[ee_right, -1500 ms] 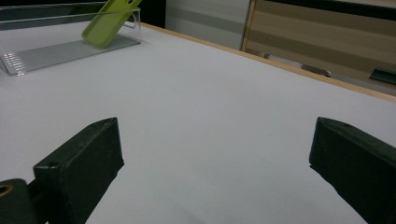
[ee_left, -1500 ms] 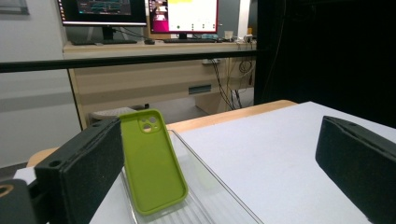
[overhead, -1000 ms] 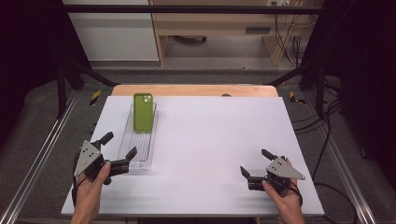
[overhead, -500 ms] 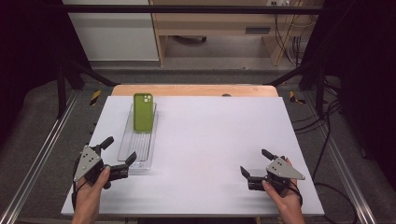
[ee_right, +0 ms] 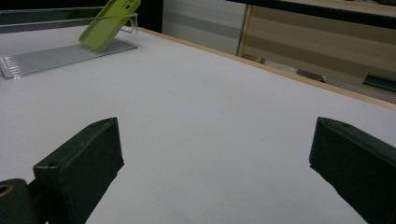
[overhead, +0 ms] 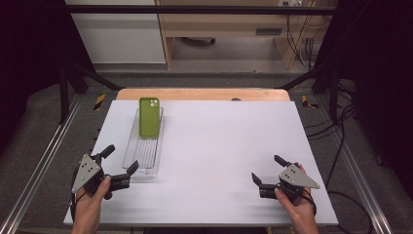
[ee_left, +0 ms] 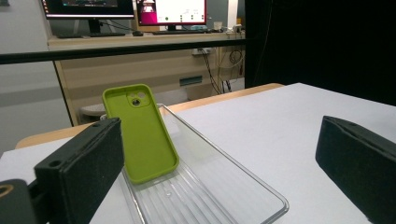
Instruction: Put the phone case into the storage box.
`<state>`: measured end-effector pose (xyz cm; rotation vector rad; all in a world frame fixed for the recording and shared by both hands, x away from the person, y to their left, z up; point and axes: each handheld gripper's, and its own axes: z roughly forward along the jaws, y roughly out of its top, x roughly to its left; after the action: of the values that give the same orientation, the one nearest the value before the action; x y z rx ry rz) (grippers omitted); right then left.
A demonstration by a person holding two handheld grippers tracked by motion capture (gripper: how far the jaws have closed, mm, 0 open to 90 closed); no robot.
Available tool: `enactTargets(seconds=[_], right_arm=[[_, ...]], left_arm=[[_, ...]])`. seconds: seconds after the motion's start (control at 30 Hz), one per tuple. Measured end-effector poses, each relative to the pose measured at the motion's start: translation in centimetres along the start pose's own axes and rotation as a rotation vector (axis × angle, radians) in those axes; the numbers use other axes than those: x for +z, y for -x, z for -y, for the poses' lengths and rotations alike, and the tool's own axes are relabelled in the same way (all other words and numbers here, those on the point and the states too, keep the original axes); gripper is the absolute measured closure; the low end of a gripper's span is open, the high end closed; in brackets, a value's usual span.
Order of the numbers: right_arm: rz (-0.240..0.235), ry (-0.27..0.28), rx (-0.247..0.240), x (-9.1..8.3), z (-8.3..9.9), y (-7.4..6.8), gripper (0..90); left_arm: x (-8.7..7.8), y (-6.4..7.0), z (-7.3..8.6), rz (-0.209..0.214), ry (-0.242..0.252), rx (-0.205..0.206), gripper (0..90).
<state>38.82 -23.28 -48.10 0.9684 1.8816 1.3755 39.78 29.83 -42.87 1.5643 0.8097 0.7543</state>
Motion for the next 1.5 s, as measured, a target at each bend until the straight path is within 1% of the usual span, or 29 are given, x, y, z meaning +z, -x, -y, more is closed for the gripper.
enactTargets(seconds=[0.1,0.37,0.53,0.77,1.07,1.23,1.33,1.43,1.5], right_arm=[[0.001,0.0,-0.004,0.0,0.0,0.0,2.8],[0.004,0.01,-0.006,-0.2,0.0,0.2,2.7],[0.008,0.014,-0.006,-0.2,0.0,0.3,2.7],[0.014,0.013,-0.005,-0.3,0.0,0.5,2.7],[0.024,0.024,0.004,-0.5,0.1,0.9,2.7],[0.035,0.033,0.003,-0.6,0.1,1.1,2.7],[0.04,0.039,0.002,-0.6,0.2,1.2,2.7],[0.048,0.039,0.004,-0.7,0.3,1.4,2.7],[0.055,0.044,0.009,-0.8,0.3,1.6,2.6]], left_arm=[[-0.2,-0.2,0.1,-0.004,-0.004,0.005,0.6],[-0.7,-0.7,0.6,-0.015,-0.008,-0.001,0.6],[-0.8,-0.8,1.0,-0.014,-0.009,0.001,0.6],[-0.7,-0.9,1.3,-0.017,-0.009,0.022,0.6],[-0.5,-0.7,2.2,-0.015,-0.008,0.005,0.6],[-0.2,-0.6,2.6,-0.01,-0.004,0.006,0.7],[0.0,-0.6,2.8,-0.005,0.009,-0.013,0.7],[0.1,-0.6,3.0,-0.012,0.01,-0.015,0.7],[0.2,-0.7,3.2,-0.013,0.012,-0.008,0.7]])
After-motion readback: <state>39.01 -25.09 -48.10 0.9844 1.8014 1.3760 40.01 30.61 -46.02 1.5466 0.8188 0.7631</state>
